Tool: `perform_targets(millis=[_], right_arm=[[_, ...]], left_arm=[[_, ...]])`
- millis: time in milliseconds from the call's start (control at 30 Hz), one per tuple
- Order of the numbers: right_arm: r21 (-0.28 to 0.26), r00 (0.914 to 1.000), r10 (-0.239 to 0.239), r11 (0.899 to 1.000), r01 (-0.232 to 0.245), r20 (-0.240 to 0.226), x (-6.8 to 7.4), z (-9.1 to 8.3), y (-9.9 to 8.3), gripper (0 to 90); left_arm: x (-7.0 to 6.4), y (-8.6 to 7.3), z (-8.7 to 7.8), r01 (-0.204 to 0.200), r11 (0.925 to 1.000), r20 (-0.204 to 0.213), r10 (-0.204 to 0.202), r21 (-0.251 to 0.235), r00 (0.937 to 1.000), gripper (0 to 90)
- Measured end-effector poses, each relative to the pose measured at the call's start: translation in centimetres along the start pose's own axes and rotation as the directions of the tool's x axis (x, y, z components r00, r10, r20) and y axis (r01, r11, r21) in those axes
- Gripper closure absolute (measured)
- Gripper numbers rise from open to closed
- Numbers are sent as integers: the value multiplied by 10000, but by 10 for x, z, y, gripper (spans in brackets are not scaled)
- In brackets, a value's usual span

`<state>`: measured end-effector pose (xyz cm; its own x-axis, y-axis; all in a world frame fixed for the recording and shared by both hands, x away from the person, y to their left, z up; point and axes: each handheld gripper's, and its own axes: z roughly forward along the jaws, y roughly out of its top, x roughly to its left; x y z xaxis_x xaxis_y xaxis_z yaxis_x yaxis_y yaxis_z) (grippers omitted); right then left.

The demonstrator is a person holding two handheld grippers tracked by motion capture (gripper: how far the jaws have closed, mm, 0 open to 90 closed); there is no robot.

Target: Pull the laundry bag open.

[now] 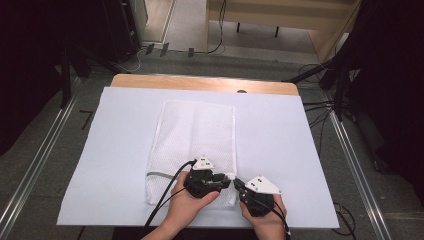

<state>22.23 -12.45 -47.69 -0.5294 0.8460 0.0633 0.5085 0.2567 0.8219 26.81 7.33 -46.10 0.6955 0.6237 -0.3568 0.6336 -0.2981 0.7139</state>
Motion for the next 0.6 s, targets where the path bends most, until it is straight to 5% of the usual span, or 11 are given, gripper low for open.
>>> perform_targets(millis=[100,433,600], right_arm=[[-48,10000,-30,10000,30,22,1,-1,1,900],[-581,9999,-92,9983,89,-58,1,-8,5,900],[-609,9997,-152,9980,140,-187,2,-7,5,900]], left_arm=[[-2,1,-2,89,9999,-48,-89,-80,9999,579],[-3,5,-7,350,9993,573,-340,-163,9978,610],[0,7,-5,481,9987,556,-471,-170,9973,612]])
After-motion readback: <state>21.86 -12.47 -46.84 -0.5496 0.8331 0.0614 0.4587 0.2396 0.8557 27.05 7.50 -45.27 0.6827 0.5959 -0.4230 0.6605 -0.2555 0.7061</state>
